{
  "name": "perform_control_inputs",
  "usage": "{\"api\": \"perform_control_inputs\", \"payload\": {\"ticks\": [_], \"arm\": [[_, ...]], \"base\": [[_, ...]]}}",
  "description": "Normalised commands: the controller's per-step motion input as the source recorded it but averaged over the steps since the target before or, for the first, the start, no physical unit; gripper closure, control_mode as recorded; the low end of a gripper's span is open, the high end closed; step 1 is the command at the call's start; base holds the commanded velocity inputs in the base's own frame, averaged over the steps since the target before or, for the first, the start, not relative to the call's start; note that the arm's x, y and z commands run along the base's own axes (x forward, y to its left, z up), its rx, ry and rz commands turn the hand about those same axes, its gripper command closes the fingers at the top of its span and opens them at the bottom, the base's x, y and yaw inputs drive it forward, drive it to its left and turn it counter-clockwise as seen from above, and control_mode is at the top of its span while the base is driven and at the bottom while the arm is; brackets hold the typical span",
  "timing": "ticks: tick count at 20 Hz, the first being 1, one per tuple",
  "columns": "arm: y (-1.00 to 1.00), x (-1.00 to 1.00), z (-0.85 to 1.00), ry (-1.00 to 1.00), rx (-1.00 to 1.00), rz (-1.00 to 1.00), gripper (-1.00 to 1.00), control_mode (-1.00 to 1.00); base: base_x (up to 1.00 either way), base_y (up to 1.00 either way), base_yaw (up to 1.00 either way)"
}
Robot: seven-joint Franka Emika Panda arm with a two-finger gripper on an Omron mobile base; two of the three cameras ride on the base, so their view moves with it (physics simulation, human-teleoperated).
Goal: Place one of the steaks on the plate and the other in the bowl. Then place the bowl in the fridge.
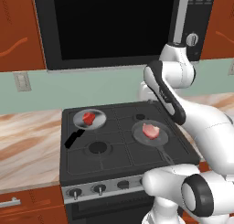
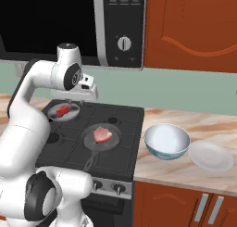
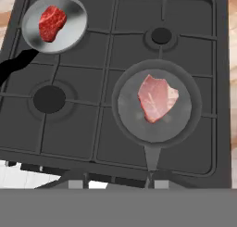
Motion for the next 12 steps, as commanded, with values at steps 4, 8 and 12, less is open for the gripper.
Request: {"api": "perform_control_inputs", "payload": {"ticks": [4,8,12], "arm": [[0.00,-0.07,-0.23,0.04,0.00,-0.07,-1.00,-1.00],[-0.05,0.00,-0.94,0.06,0.00,-0.25,-1.00,-1.00],[-0.30,0.06,-0.83,0.09,0.00,-0.29,-1.00,-1.00]], "base": [[0.00,0.00,0.00],[0.00,0.00,0.00],[0.00,0.00,0.00]]}}
